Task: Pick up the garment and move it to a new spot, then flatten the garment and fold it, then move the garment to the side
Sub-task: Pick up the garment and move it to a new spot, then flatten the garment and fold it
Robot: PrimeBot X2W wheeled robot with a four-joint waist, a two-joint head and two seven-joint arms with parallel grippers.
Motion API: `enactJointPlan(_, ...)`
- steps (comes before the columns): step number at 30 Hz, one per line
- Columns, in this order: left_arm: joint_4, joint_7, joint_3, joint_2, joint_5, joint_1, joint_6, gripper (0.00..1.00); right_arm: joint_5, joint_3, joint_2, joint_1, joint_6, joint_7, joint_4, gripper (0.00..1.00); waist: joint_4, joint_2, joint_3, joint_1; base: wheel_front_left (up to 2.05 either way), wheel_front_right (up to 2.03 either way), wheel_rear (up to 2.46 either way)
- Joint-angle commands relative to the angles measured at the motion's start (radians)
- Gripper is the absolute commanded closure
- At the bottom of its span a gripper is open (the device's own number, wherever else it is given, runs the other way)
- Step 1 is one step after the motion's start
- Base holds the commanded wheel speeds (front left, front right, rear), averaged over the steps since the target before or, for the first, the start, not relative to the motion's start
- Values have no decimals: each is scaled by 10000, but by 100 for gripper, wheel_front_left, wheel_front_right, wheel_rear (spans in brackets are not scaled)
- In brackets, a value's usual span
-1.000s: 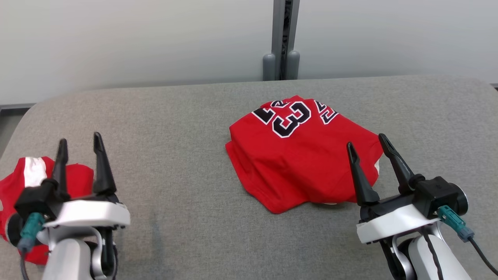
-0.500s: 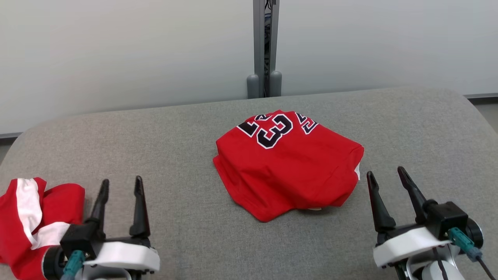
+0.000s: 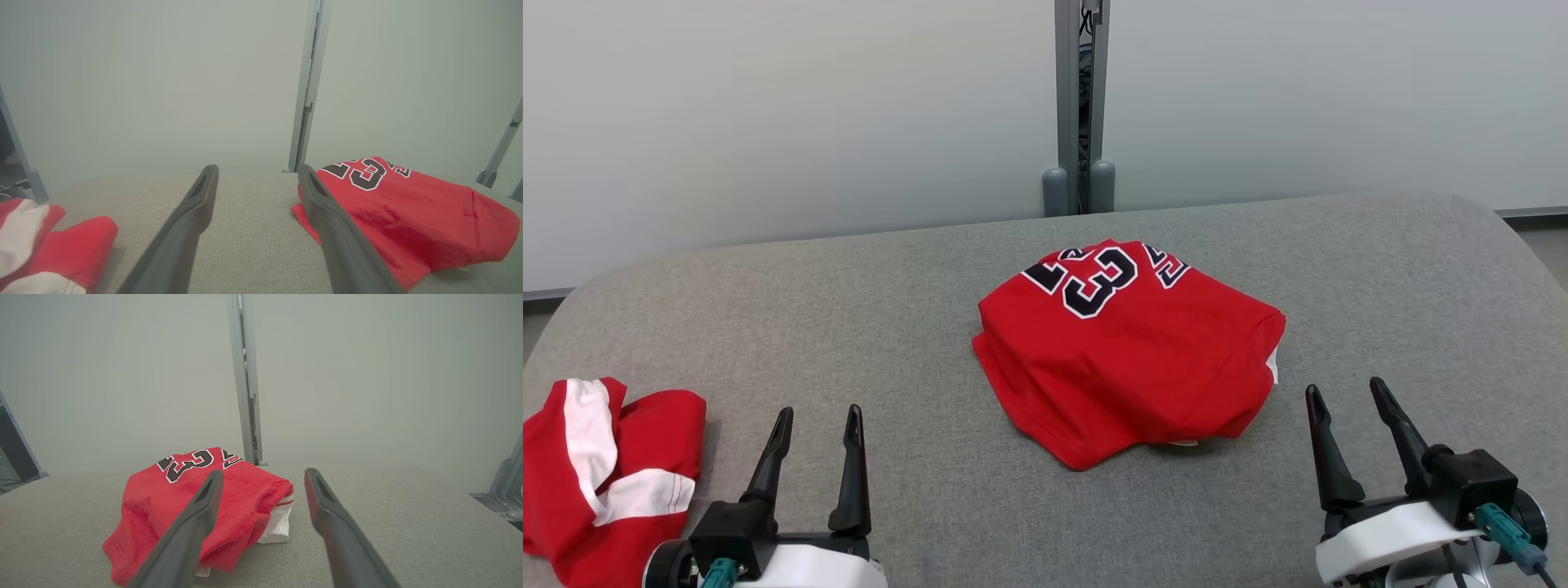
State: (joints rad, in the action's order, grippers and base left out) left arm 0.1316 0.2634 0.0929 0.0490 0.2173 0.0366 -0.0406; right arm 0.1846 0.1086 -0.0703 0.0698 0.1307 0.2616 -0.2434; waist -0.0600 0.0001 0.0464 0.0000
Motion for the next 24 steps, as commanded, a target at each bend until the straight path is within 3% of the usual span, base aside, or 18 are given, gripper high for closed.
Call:
enactJointPlan(1,-78,7,24,36,-119,117,10,0,-15,31,-9,-148,2,62,52,0,19,-1,-9,0,0,0,0)
enactJointPlan(13,149,7,104,31,-262,24,-7,0,-209,181,56,-139,2,63,129,0,11,-1,-104,0,0,0,0)
enactJointPlan(24,432,7,365,26,-201,-298,254,0,-267,224,62,69,2,62,111,0,-157,-1,-328,0,0,0,0)
